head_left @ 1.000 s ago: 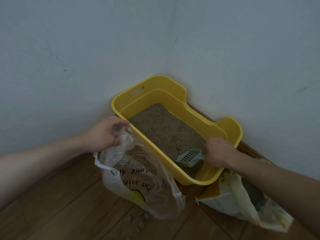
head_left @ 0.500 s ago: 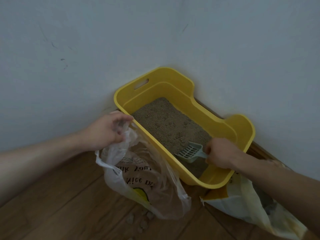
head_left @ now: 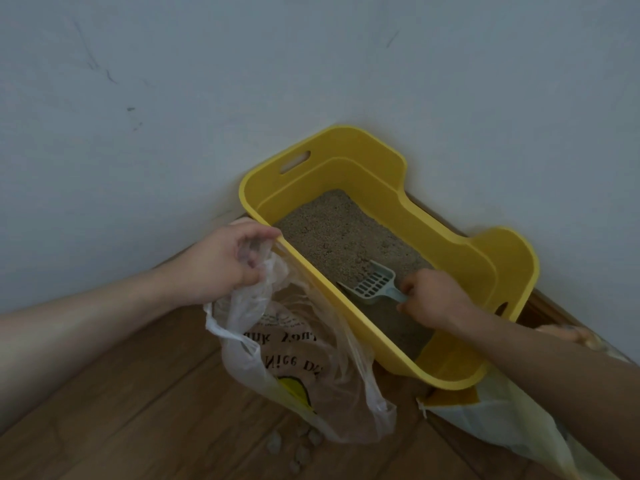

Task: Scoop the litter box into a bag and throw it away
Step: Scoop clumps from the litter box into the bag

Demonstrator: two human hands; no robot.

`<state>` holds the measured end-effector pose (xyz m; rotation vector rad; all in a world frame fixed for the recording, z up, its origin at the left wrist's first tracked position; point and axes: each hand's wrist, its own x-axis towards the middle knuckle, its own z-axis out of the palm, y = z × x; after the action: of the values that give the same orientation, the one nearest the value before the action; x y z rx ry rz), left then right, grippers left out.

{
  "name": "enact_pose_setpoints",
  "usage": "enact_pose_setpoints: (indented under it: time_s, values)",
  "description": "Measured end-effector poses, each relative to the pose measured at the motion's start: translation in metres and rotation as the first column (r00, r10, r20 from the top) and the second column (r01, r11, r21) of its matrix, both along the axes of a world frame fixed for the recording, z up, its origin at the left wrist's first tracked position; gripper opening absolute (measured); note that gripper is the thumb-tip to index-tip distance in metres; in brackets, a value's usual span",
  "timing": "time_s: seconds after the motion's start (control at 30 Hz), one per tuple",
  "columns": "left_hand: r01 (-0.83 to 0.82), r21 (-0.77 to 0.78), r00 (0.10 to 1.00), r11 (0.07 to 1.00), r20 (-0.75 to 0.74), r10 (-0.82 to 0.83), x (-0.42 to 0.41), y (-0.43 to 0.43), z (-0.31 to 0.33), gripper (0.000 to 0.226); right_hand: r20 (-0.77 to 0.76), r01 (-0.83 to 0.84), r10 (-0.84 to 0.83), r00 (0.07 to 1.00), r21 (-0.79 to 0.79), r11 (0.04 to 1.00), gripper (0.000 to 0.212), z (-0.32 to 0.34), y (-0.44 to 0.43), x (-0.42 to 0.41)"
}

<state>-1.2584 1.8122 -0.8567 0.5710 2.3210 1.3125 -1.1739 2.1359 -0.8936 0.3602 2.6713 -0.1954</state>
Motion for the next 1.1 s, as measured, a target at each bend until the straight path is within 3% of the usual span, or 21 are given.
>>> enact_pose_setpoints:
  time_s: [0.13, 0.8, 1.1]
  values:
    - [-0.007, -0.002, 1.0, 1.0, -0.017, 0.007, 0.0, 0.0, -0.001, 0.061, 0.074, -0.012, 0.012, 0.997, 0.01, 1.0, 0.025, -0.003, 0.005, 0.004]
    - [-0.008, 0.039, 1.0, 0.999, 0.018, 0.008, -0.004, -0.003, -0.005, 0.064, -0.096, 0.021, -0.031, 0.995, -0.096, 0.995, 0.02, -0.014, -0.041, -0.081]
    - [-0.038, 0.063, 0.997, 0.997, 0.062, 0.035, -0.005, -0.001, -0.007, 0.065, -0.038, -0.047, 0.044, 0.998, -0.067, 0.997, 0.011, -0.025, -0.067, -0.114]
